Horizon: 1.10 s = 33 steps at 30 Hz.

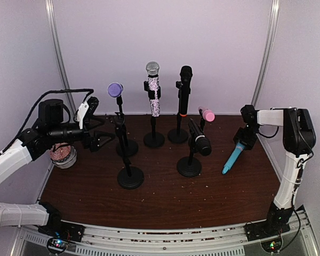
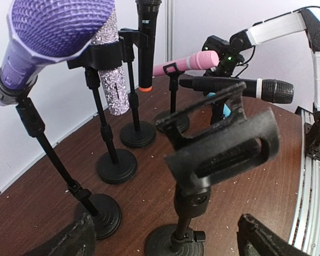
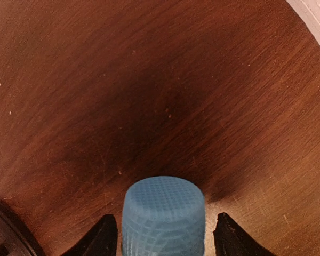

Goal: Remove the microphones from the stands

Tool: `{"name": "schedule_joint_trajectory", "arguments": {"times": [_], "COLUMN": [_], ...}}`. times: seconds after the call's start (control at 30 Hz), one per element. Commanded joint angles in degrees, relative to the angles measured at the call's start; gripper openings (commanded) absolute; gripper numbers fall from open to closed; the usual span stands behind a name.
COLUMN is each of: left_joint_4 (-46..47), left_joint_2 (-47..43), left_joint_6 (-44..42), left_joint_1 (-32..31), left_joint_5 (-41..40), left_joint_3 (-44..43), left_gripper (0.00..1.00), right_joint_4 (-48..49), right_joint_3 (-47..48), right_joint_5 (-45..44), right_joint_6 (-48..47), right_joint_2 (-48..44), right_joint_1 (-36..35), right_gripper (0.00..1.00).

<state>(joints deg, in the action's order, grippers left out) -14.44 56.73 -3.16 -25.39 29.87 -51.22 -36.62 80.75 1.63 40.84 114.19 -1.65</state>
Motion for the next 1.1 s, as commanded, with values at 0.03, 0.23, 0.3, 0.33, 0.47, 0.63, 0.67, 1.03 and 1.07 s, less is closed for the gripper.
{"name": "schedule_joint_trajectory", "arguments": {"times": [0.03,0.23,0.3,0.33,0.47,0.63,0.67,1.03,1.07], "left_joint_4": [-5.12,-7.4,-7.36,-7.36,-7.12,-7.1,-7.1,-6.88,-7.06], "left_joint_2": [0.95,1.01,0.85,0.84,0.84,1.01,0.95,0.57,0.57], "left_joint_6": [-1.84,-2.74,-2.82,-2.79,-2.81,-2.82,-2.85,-3.39,-3.3], "left_joint_1": [3.28,5.18,5.26,5.24,5.3,5.29,5.3,5.32,5.34], "left_joint_5": [5.26,6.27,6.07,5.94,5.2,5.61,5.76,7.96,8.15], "left_joint_3": [-4.4,-4.91,-4.72,-4.68,-4.47,-3.99,-3.83,-2.65,-2.87], "left_gripper": [0.95,0.95,0.95,0.95,0.95,0.96,0.95,0.95,0.95], "right_joint_4": [0.5,2.42,3.84,4.93,10.76,14.42,14.12,9.04,9.1], "right_joint_3": [0.63,-0.2,-1.76,-2.97,-9.23,-15.7,-16.55,-10.95,-9.61], "right_joint_5": [-2.39,-1.99,-1.72,-1.43,-0.84,-3.3,-4.28,-9.18,-8.31], "right_joint_6": [-1.56,-1.49,-0.79,-0.24,1.08,0.8,0.58,0.21,0.13], "right_joint_2": [-1.07,-4.93,-7.84,-9.47,-18.03,-31.81,-35.06,-57.53,-56.78], "right_joint_1": [-0.76,-2.04,-2.78,-3.21,-6.68,-14.37,-16.17,-38.46,-41.49], "right_gripper": [0.66,0.67,0.67,0.67,0.67,0.66,0.66,0.64,0.64]}}
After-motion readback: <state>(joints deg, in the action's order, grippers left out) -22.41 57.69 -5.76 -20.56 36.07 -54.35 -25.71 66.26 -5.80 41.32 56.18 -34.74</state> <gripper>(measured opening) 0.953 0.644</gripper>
